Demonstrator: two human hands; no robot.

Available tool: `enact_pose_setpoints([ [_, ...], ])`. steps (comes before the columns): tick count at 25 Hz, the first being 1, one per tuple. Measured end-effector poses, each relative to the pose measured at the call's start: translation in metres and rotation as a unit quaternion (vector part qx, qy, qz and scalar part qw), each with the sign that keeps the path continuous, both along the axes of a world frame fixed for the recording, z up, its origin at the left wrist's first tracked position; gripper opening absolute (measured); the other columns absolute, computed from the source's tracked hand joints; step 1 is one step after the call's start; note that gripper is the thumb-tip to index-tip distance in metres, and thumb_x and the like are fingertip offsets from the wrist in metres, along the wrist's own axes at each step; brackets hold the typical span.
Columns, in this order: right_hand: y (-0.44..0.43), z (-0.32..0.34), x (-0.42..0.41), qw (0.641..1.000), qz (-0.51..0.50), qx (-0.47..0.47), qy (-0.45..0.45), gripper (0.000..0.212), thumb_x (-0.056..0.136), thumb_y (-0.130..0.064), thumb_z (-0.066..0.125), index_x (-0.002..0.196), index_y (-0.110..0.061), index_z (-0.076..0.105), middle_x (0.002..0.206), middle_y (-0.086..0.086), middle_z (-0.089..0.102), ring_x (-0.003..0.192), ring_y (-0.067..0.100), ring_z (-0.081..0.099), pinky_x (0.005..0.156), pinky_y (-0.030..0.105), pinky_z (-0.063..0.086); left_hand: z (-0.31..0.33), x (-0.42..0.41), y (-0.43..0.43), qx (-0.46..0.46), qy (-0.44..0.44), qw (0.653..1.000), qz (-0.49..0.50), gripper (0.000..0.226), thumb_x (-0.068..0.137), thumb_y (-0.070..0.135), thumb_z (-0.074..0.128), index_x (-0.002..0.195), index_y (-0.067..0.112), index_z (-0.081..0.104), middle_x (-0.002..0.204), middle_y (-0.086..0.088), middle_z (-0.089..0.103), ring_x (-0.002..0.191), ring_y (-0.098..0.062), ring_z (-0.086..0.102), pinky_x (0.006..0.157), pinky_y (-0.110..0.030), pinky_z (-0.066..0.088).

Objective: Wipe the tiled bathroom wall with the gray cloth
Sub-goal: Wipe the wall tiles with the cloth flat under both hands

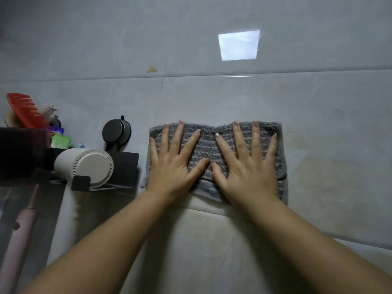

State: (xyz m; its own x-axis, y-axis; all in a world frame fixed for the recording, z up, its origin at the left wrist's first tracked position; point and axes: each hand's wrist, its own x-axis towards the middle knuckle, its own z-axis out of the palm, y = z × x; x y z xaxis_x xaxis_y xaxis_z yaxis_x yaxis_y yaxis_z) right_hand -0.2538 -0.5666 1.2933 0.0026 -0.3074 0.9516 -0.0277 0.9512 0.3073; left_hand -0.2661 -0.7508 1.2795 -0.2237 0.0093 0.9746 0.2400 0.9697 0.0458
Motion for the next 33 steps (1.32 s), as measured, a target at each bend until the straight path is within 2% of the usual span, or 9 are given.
enact_pose_setpoints([
  [5, 0.04, 0.041, 0.005, 0.998, -0.016, -0.053, -0.01, 0.064, 0.091, -0.06, 0.028, 0.149, -0.035, 0.033, 0.161, 0.006, 0.02, 0.147, 0.038, 0.013, 0.115, 0.061, 0.003, 0.051, 0.004, 0.042, -0.005, 0.01, 1.0, -0.018, 0.071, 0.086, 0.077, 0.01, 0.152, 0.05, 0.001, 0.166, 0.006, -0.007, 0.151, -0.022, -0.015, 0.118, -0.057, -0.012],
  [8, 0.053, -0.002, 0.012, 0.997, 0.0, -0.072, 0.001, 0.063, 0.091, -0.055, 0.035, 0.148, -0.03, 0.035, 0.16, 0.009, 0.023, 0.147, 0.04, 0.013, 0.115, 0.063, 0.006, 0.011, 0.004, 0.055, -0.05, 0.048, 0.998, -0.01, 0.069, 0.091, 0.075, 0.01, 0.154, 0.045, 0.012, 0.166, 0.002, 0.005, 0.152, -0.027, -0.004, 0.118, -0.061, -0.002],
  [12, 0.05, -0.036, 0.012, 1.0, -0.014, -0.013, -0.017, 0.063, 0.087, -0.053, 0.038, 0.145, -0.029, 0.041, 0.157, 0.011, 0.029, 0.145, 0.042, 0.02, 0.113, 0.066, 0.01, -0.031, 0.0, 0.052, -0.073, 0.048, 0.996, 0.011, 0.068, 0.094, 0.071, 0.014, 0.154, 0.04, 0.016, 0.165, -0.002, 0.01, 0.152, -0.032, 0.003, 0.116, -0.064, 0.007],
  [14, 0.056, -0.008, 0.012, 1.0, -0.016, -0.003, -0.018, 0.062, 0.087, -0.054, 0.036, 0.145, -0.031, 0.043, 0.157, 0.008, 0.029, 0.145, 0.04, 0.022, 0.113, 0.065, 0.01, -0.004, 0.002, 0.061, -0.05, 0.039, 0.998, 0.012, 0.07, 0.092, 0.073, 0.013, 0.154, 0.042, 0.013, 0.166, -0.002, 0.008, 0.152, -0.031, 0.001, 0.117, -0.063, 0.003],
  [17, 0.088, 0.048, 0.017, 0.997, -0.036, -0.047, -0.049, 0.065, 0.089, -0.062, 0.026, 0.15, -0.039, 0.025, 0.163, 0.002, 0.013, 0.149, 0.034, 0.006, 0.115, 0.06, -0.001, 0.053, 0.009, 0.092, -0.016, 0.015, 1.0, -0.008, 0.073, 0.087, 0.076, 0.009, 0.153, 0.047, 0.004, 0.166, 0.002, -0.003, 0.151, -0.028, -0.009, 0.118, -0.06, -0.007],
  [19, 0.117, 0.06, 0.021, 0.996, -0.038, -0.069, -0.046, 0.066, 0.089, -0.064, 0.022, 0.151, -0.04, 0.022, 0.163, 0.0, 0.01, 0.149, 0.032, 0.002, 0.116, 0.059, -0.001, 0.07, 0.012, 0.119, -0.024, 0.025, 0.999, -0.014, 0.072, 0.087, 0.075, 0.01, 0.153, 0.047, 0.004, 0.166, 0.002, -0.004, 0.151, -0.028, -0.011, 0.118, -0.059, -0.009],
  [23, 0.147, 0.011, 0.026, 0.995, -0.018, -0.098, -0.009, 0.063, 0.091, -0.056, 0.031, 0.149, -0.033, 0.032, 0.161, 0.005, 0.02, 0.148, 0.036, 0.011, 0.116, 0.062, 0.007, 0.03, 0.014, 0.151, -0.072, 0.066, 0.995, -0.025, 0.069, 0.092, 0.072, 0.018, 0.154, 0.042, 0.017, 0.166, -0.001, 0.008, 0.152, -0.031, 0.0, 0.118, -0.062, 0.0],
  [27, 0.126, -0.051, 0.026, 0.997, -0.016, -0.072, -0.021, 0.064, 0.089, -0.053, 0.039, 0.148, -0.029, 0.036, 0.16, 0.009, 0.022, 0.147, 0.04, 0.011, 0.114, 0.066, 0.01, -0.038, 0.009, 0.125, -0.111, 0.079, 0.991, -0.007, 0.068, 0.095, 0.069, 0.02, 0.154, 0.037, 0.023, 0.164, -0.006, 0.016, 0.151, -0.035, 0.01, 0.115, -0.067, 0.01],
  [33, 0.143, -0.015, 0.022, 1.0, -0.003, -0.012, -0.012, 0.058, 0.091, -0.053, 0.039, 0.146, -0.033, 0.04, 0.158, 0.006, 0.029, 0.146, 0.039, 0.02, 0.114, 0.065, 0.012, -0.002, 0.012, 0.149, -0.047, 0.064, 0.997, -0.011, 0.071, 0.092, 0.07, 0.02, 0.155, 0.037, 0.019, 0.165, -0.007, 0.012, 0.151, -0.037, 0.005, 0.115, -0.067, 0.004],
])
